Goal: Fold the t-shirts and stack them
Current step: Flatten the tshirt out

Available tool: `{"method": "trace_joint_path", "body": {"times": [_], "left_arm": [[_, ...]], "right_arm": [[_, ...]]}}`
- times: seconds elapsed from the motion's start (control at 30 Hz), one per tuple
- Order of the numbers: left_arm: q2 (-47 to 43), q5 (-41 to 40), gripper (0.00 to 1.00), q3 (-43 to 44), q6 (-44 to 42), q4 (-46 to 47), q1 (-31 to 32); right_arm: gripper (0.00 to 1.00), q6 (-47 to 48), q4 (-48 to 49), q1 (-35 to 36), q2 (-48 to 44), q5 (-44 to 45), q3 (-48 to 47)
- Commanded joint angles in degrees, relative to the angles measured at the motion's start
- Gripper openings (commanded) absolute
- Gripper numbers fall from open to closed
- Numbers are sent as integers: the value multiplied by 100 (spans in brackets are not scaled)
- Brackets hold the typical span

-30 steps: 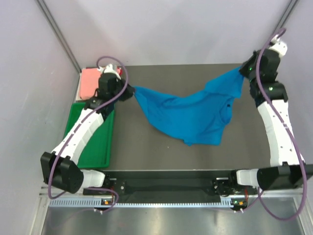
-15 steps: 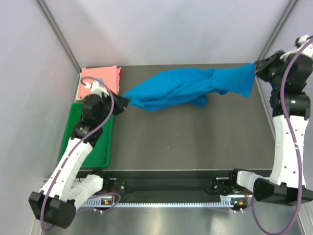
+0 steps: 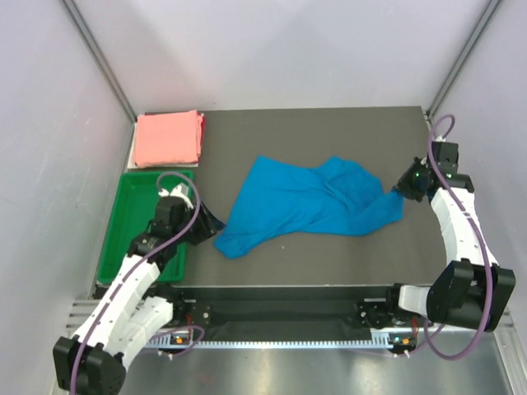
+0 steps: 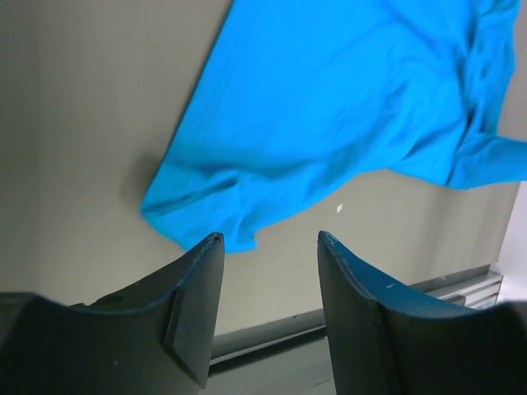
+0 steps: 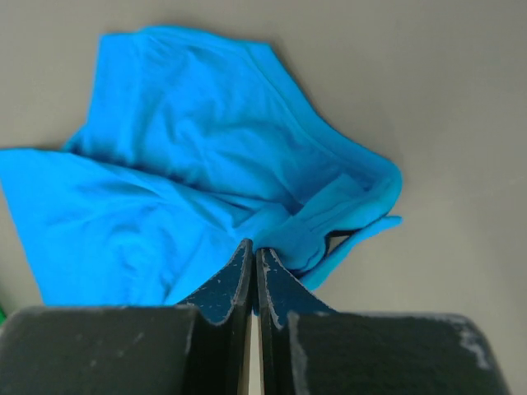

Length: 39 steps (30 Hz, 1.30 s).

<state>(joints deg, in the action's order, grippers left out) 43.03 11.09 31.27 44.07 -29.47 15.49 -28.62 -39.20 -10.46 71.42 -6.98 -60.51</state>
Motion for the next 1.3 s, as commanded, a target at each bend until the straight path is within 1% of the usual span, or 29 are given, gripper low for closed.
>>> {"method": "trace_joint_path", "body": {"times": [0.0,0.03,0.1,0.13,0.17,0.2,0.23,0.27,0.3,0.33,0.37,0.4,0.43,0.47,0.53,0.57,0.63,0.7,0.73,0.77,0.83,0.87,0.9,0.93,1.0,1.03,1.13,1.17,1.27], "left_arm": [[669,68,54,879,-284,792,16],[1325,77,54,1073,-538,864,16],[2075,260,54,1801,-767,934,16],[2844,297,53,2091,-1021,987,16],[3235,306,52,2712,-1111,987,16],[3586,306,52,3040,-1172,987,16],[4269,280,50,3365,-1208,927,16],[4597,262,50,4030,-1165,874,7],[4888,253,50,4367,-1121,830,7],[5413,218,50,4684,-1016,760,42],[5662,87,51,5209,-980,759,68],[5917,-53,51,5466,-962,733,112],[6441,-133,51,5747,-1032,724,182],[6725,-108,51,6351,-1102,558,209],[7549,-133,51,7030,-1277,181,253],[7771,-238,51,7503,-1322,-160,262],[8097,-362,51,7648,-1436,-234,306],[8134,-432,51,7430,-1507,-69,332],[8125,-432,51,7299,-1507,37,332],[8108,-406,51,7027,-1516,134,341],[8107,-371,50,6806,-1525,354,350],[8125,-397,50,6727,-1542,355,350],[8177,-528,50,6717,-1542,320,350],[8204,-581,50,6665,-1551,276,350],[8248,-608,48,6586,-1560,276,350],[8266,-600,46,6559,-1560,276,350],[8301,-468,45,6375,-1525,310,359],[8301,-407,44,6218,-1516,433,359],[8257,-327,43,5997,-1516,495,394]], "right_arm": [[0,-117,386,-141,-84,-22,407],[0,-161,430,-149,-110,-40,513],[0,-223,571,-158,-137,-119,681],[0,-249,615,-158,-163,-232,716],[0,-275,641,-158,-155,-277,716],[0,-302,685,-158,-163,-312,707],[0,-302,694,-158,-146,-347,690],[0,-302,703,-158,-120,-330,611],[0,-319,738,-158,-84,-295,558],[0,-328,756,-158,-15,-217,497],[0,-328,773,-158,169,-181,340],[1,-363,895,-150,284,-154,269],[2,-390,975,-149,416,-172,207],[3,-407,1019,-132,747,-233,-11],[5,-521,1186,-79,1127,-486,-258],[5,-591,1256,-1,1468,-610,-468],[7,-863,1703,96,1960,-1091,-645],[9,-1109,2081,149,2314,-1427,-979],[19,-1171,2092,141,2507,-1646,-1137],[27,-1181,2075,123,2831,-1640,-1495],[44,-980,1760,88,3192,-1352,-1875],[48,-848,1523,36,3272,-1219,-2277],[50,-638,1007,-8,3325,-1070,-2446],[53,-549,758,-52,3326,-720,-2631],[53,-548,223,-254,3186,-367,-2589],[53,-583,133,-351,2933,-156,-2502],[52,-610,167,-667,2318,29,-1852],[51,-583,306,-720,2185,65,-1511],[47,-504,474,-730,1885,-31,-1026]]}}
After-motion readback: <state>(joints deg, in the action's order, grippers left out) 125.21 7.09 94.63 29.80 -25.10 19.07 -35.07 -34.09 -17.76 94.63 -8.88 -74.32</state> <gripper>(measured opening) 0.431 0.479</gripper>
